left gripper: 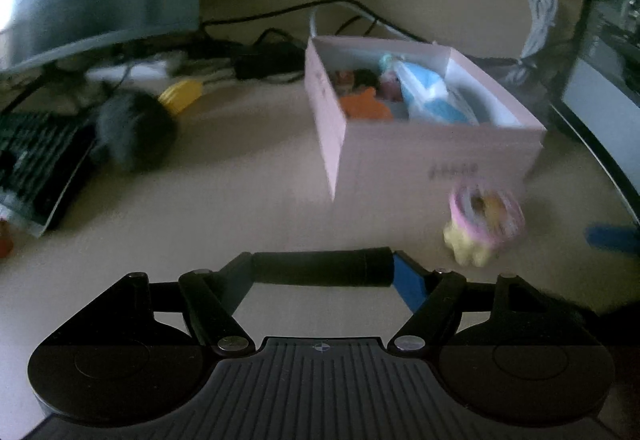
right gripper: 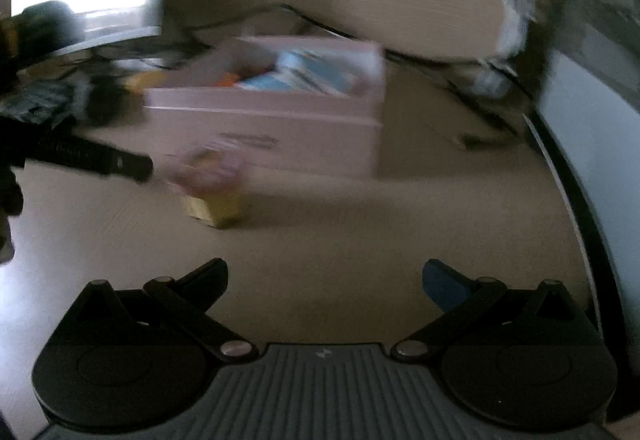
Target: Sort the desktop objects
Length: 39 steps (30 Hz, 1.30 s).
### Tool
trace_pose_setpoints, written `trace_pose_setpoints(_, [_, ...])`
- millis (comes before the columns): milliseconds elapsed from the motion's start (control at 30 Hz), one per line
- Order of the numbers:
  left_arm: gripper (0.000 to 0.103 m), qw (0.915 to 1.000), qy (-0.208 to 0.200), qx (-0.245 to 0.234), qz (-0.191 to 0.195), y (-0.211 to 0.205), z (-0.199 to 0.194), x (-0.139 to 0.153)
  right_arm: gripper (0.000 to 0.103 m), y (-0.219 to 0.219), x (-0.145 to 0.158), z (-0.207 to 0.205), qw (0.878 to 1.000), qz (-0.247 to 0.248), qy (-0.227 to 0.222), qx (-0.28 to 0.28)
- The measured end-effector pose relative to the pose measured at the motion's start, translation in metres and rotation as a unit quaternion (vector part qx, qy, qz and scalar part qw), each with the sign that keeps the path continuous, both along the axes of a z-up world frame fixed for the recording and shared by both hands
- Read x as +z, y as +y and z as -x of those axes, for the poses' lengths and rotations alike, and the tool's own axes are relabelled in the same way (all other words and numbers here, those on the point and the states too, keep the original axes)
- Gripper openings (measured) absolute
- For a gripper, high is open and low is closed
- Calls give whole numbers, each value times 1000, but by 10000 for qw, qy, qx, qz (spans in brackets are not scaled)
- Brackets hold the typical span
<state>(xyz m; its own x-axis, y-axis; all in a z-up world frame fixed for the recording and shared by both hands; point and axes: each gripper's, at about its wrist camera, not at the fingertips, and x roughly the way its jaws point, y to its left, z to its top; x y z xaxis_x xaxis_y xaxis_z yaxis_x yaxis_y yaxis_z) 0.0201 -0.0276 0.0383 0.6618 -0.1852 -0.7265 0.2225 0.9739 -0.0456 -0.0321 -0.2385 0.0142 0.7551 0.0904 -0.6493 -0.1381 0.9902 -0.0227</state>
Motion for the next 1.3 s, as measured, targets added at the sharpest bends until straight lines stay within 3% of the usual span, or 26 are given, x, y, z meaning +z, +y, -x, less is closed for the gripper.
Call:
trace_pose_setpoints(233, [80, 9989, 280, 362, 124, 21, 55, -6, 100, 48, -2, -34, 9969, 351, -402, 575])
trace_pose_setpoints(300, [80, 9985, 294, 439, 120, 24, 65, -6, 87, 56, -5, -46, 9959, 470, -374, 670])
trace_pose_setpoints(367, [80, 9986, 243, 464, 121, 28, 72, -2, 51, 60, -5, -54, 9958, 549, -221, 699])
trace_pose_setpoints(467, [80, 9988, 183, 405, 182, 28, 78, 2, 40, 57, 4, -48, 9962, 360, -99, 783])
trace_pose_setpoints(700, [80, 9993, 142, -217, 282, 0, 78, 7, 39, 29, 32, 5, 9961, 335, -91, 816])
trace_pose_setpoints(967, [80, 9952, -327, -885, 268, -32, 71, 39, 39, -8, 80, 51, 9962, 356, -668, 431])
trace_pose_setpoints(1133, [80, 9918, -536, -1119, 302, -43, 71, 52, 39, -20, 101, 63, 9936, 314, -1066, 201])
trace_pose_setpoints(1300, [80, 9901, -581, -1228, 352, -44, 62, 51, 39, -29, 107, 59, 9931, 215, -1150, -18])
